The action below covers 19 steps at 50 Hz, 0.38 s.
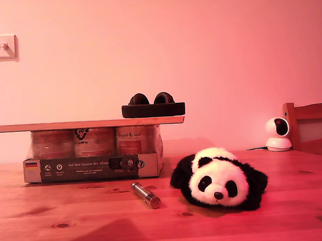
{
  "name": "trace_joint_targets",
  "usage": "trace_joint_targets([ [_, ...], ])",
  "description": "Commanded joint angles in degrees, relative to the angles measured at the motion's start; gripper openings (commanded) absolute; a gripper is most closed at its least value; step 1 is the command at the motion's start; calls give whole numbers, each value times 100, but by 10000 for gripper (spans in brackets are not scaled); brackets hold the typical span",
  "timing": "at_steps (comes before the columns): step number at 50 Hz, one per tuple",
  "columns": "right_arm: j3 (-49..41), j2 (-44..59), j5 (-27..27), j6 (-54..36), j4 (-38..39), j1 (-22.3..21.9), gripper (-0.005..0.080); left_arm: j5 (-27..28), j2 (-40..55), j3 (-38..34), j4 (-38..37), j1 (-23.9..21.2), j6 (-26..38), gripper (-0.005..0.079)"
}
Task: Slide the laser pointer to the right
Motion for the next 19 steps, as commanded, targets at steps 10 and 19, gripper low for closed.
trace_joint_targets([
  [10,-37,9,17,-11,-553,26,-12,-52,-140,-50,197,22,63,-23],
  [19,-37,9,17,-11,-1040,26,-12,-48,-138,-50,232,22,59,-23],
])
